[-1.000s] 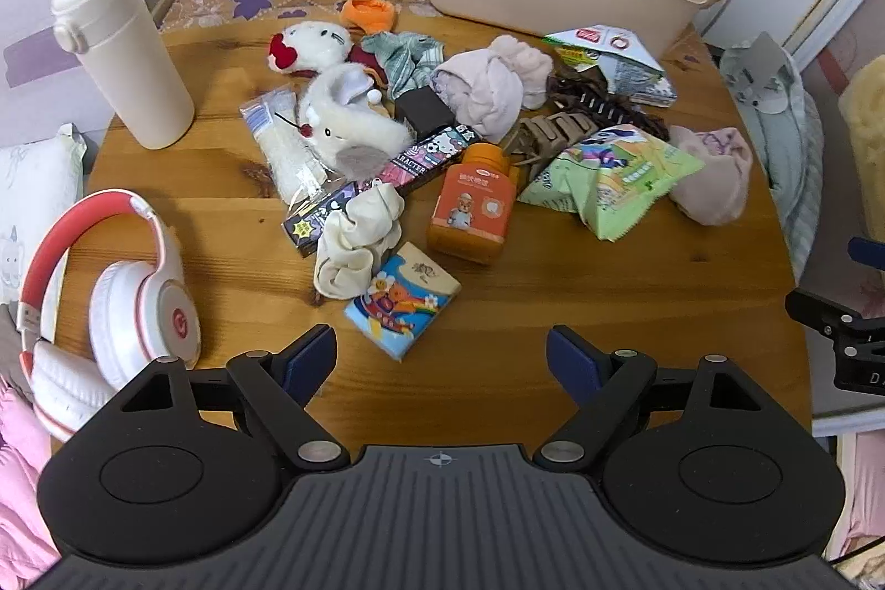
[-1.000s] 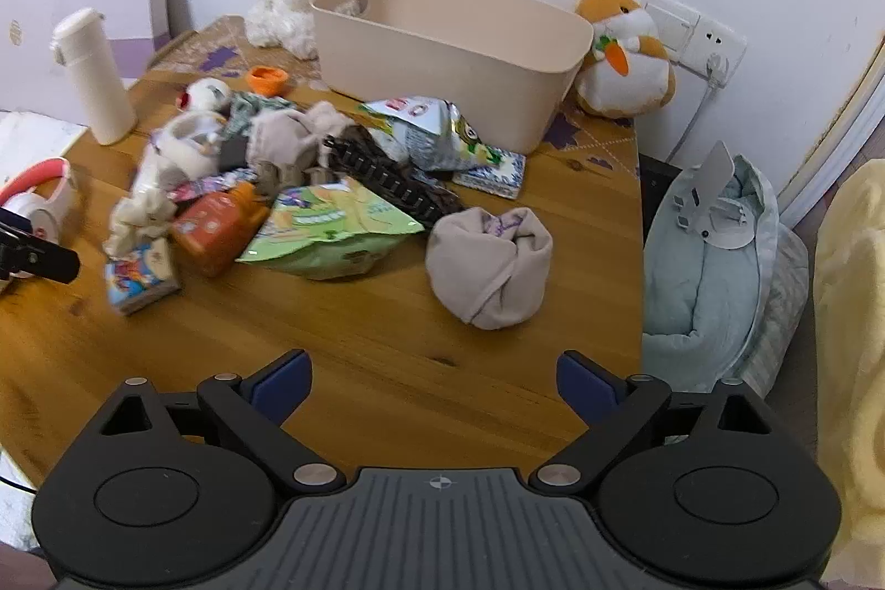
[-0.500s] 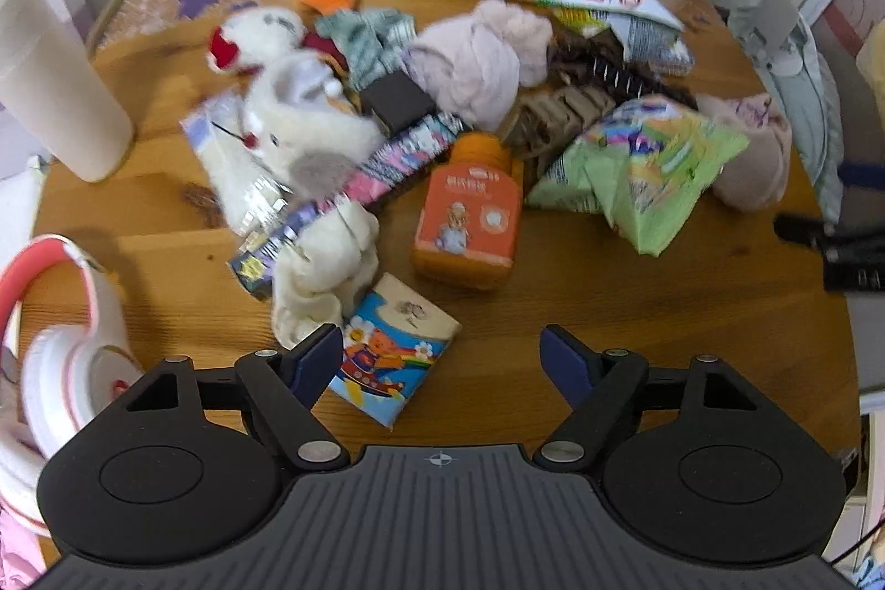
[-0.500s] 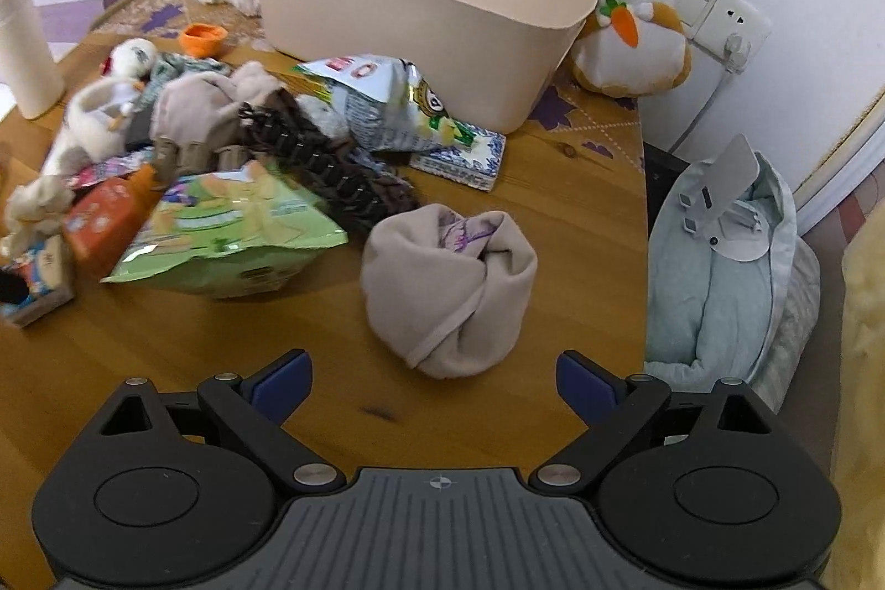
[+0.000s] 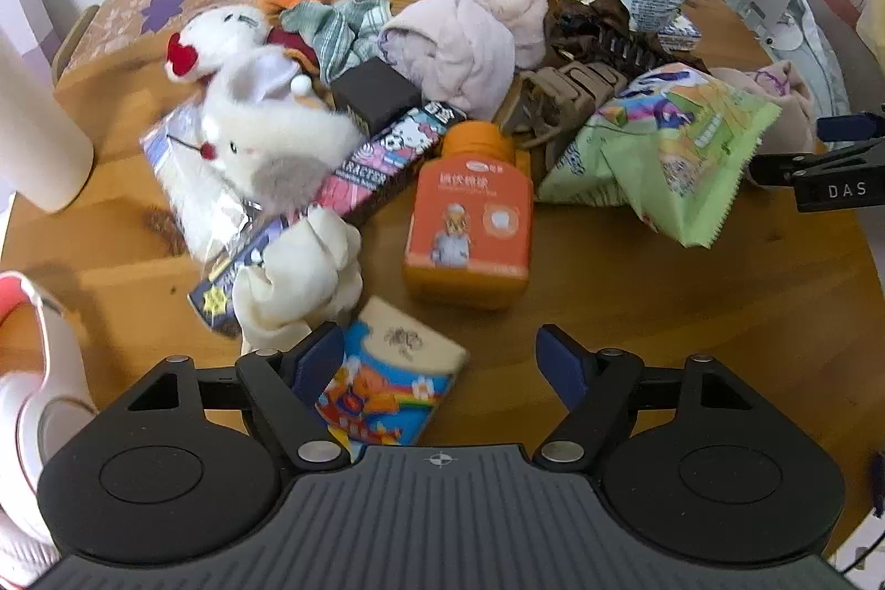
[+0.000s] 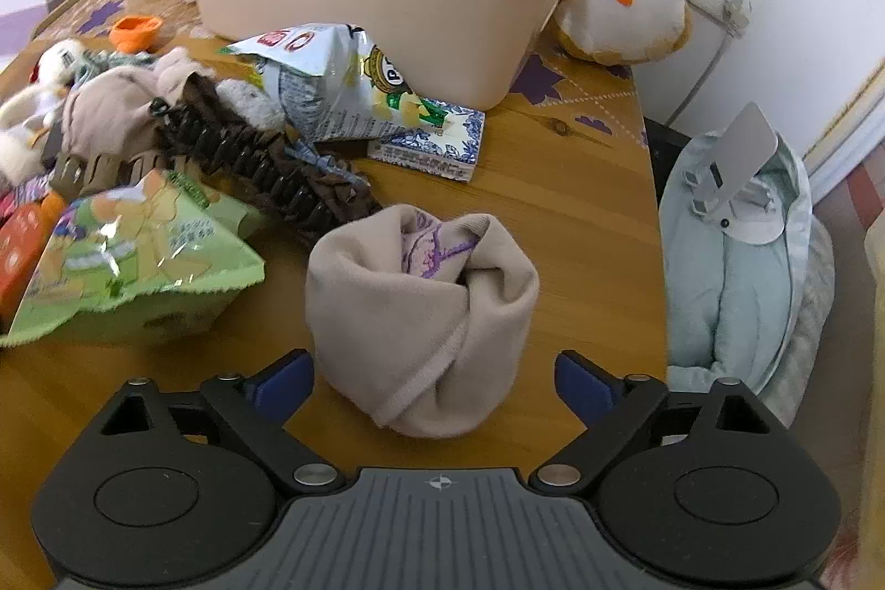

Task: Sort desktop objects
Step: 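Grasp the beige fabric bundle with the right tool while the left grasps the bear tissue pack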

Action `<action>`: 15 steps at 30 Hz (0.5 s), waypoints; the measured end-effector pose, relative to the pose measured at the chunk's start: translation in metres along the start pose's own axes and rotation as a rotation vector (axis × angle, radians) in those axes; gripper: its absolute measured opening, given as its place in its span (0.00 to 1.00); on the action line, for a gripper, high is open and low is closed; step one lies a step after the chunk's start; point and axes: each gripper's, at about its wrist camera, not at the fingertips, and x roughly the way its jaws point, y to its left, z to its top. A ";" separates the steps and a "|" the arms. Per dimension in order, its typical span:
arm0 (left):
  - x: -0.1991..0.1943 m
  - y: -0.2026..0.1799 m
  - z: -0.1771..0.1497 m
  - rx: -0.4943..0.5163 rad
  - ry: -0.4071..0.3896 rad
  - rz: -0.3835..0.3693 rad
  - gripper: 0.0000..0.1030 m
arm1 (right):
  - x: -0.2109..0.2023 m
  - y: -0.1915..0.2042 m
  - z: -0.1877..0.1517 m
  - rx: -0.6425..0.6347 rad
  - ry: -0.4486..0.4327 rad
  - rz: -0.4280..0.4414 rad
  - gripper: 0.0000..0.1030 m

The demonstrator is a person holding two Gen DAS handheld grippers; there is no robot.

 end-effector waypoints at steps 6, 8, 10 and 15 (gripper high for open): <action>0.014 0.005 -0.001 0.011 0.035 0.007 0.64 | 0.006 0.001 0.005 0.010 -0.006 0.015 0.80; 0.013 0.005 -0.004 0.039 0.026 0.005 0.62 | 0.006 -0.001 0.005 0.024 -0.007 0.027 0.77; 0.012 0.005 -0.005 0.051 0.025 0.009 0.57 | 0.007 -0.003 0.005 0.039 -0.008 0.043 0.70; 0.009 0.006 -0.009 0.067 0.021 0.008 0.52 | 0.005 -0.007 0.003 0.067 -0.014 0.073 0.48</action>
